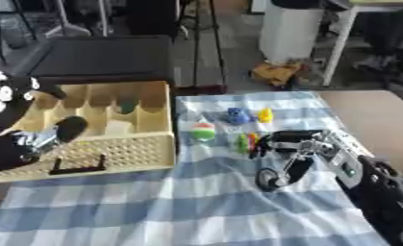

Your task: Pick up objects from table and place into drawer.

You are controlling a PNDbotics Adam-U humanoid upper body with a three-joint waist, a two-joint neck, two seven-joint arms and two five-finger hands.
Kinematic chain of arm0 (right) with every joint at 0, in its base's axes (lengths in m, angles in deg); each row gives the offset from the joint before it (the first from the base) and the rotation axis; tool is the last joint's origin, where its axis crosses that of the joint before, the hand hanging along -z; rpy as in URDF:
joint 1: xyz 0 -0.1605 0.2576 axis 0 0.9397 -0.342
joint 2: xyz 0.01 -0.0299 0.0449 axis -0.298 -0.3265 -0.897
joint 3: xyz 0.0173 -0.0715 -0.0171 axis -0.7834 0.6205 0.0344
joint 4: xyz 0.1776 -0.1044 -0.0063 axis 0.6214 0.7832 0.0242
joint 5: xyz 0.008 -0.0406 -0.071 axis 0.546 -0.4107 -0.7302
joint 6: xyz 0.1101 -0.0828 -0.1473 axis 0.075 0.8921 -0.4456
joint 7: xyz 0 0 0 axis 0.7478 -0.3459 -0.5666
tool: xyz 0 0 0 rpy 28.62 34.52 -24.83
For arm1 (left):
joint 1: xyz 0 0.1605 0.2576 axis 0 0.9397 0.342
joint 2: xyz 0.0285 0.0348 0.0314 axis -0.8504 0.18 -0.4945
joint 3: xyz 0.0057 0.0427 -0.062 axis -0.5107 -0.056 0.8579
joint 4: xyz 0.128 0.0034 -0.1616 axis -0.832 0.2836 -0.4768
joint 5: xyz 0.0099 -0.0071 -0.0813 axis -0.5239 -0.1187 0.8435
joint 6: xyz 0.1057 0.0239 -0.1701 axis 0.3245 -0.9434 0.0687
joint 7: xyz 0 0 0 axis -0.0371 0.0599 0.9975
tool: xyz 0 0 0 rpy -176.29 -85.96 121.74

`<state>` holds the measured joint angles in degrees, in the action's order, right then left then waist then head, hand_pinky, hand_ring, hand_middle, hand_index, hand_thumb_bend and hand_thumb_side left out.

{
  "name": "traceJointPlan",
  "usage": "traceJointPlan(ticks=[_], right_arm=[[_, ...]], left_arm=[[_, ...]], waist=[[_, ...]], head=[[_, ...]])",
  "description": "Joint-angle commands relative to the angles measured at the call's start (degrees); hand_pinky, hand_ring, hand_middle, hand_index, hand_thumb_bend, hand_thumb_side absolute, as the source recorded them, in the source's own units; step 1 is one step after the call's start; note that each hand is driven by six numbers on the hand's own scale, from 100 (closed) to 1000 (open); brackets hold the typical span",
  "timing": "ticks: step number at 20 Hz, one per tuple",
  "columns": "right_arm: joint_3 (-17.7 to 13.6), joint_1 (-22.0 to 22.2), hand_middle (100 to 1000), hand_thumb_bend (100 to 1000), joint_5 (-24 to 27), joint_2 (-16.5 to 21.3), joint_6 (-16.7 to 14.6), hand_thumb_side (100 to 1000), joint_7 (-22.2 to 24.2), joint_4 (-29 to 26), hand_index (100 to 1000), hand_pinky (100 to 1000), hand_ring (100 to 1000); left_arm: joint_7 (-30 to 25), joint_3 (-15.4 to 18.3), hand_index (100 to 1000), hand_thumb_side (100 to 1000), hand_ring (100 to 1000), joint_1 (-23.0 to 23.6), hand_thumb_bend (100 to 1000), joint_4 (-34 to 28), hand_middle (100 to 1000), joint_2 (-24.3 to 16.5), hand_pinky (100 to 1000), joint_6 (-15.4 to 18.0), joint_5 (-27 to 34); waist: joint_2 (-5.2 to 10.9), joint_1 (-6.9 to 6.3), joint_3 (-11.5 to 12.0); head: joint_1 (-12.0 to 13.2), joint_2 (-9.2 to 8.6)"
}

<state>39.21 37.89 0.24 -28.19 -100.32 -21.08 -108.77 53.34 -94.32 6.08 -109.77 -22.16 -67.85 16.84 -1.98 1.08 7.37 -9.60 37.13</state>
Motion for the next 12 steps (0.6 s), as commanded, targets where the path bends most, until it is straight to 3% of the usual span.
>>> traceJointPlan(ticks=[1,12], right_arm=[[-0.23,-0.83,805,425,1.29,2.28,-1.93,114,2.75,-2.52,857,841,798],[0.98,0.96,806,407,2.51,2.61,-1.88,105,5.18,-4.21,856,842,796]], left_arm=[[-0.13,0.2,701,1000,100,-0.48,708,-1.06,100,-0.97,100,-0.01,-0.16],[-0.34,0.19,700,1000,100,-0.28,708,-1.06,100,-0.97,100,-0.01,-0.29]], waist=[[0.85,-0.01,-0.13],[1.16,0.21,-0.12]], head=[[0.14,0.02],[0.09,0.22]])
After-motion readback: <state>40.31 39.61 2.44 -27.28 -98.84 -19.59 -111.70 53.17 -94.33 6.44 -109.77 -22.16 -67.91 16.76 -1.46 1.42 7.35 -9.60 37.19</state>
